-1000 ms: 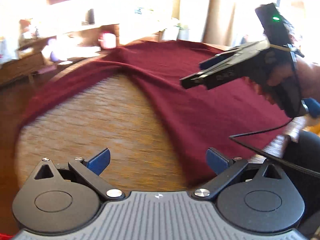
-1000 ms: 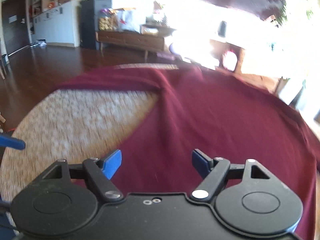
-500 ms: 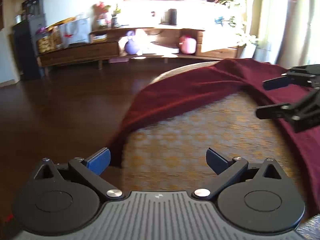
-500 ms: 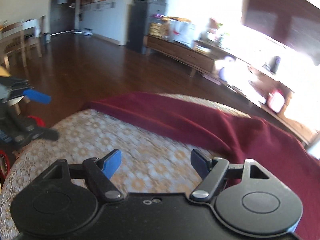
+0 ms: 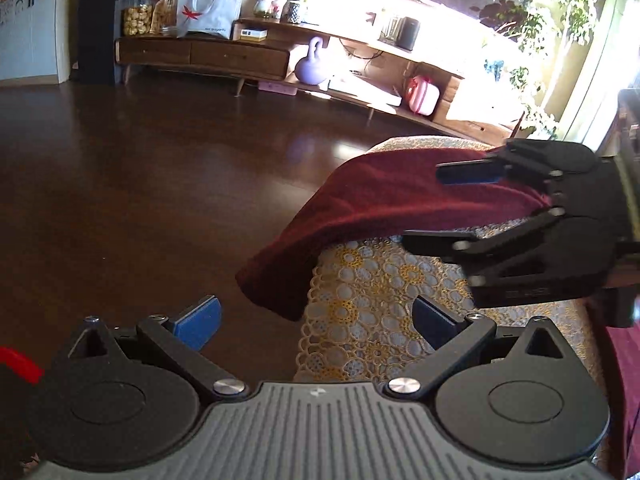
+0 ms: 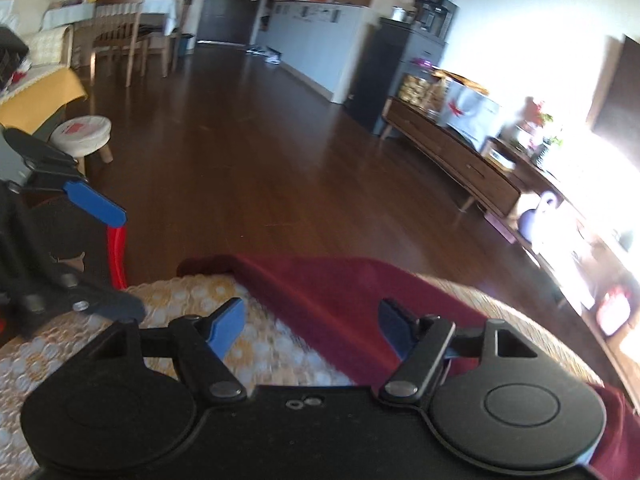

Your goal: Fold clothes

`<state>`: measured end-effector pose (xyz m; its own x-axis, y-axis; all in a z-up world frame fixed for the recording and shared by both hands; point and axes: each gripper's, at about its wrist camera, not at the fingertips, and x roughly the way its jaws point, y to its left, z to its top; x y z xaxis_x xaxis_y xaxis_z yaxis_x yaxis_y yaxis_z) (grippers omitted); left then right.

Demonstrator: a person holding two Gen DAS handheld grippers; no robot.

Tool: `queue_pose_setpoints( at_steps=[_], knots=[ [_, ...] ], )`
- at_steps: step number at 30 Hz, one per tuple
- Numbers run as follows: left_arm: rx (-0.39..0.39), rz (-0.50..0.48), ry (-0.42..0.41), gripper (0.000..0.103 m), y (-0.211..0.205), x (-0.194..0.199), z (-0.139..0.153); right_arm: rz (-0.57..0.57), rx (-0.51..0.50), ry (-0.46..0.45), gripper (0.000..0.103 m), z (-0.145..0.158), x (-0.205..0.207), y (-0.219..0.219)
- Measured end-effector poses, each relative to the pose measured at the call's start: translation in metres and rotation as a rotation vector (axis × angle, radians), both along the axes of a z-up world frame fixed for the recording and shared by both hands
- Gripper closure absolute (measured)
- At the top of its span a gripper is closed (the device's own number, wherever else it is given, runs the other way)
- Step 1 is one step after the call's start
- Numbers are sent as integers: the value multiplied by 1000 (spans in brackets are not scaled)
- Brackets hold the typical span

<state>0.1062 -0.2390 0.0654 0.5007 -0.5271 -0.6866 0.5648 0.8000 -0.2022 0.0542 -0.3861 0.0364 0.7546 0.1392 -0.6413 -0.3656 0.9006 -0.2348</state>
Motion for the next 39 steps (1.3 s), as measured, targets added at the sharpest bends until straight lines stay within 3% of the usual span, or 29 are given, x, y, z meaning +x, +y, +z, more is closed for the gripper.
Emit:
queue_pose_setpoints(
  at_steps=[4,19,21,28,34,37,39],
  knots=[
    [-4,4,-8,0,-2,0,1,35,22,19,0,-5,13,7],
    [-90,21,106,0,-2,16,1,41,106,78,0,-3,26,7],
    [-140,42,161,0,1,25,4,30,131,74,0,0,27,4],
    [-470,194,466,0,2,51,1,-12,212,35,0,12,28,-11],
    [-582,395,559,0,-25,64,-15,-47,255,8,0,18,26,-22],
    [-587,486,563,0,-40,70,-23,-55,276,3,0,20,24,-27],
    [-637,540,581,0,-43,68,-27,-66,269,-8,0,18,21,-29]
  ],
)
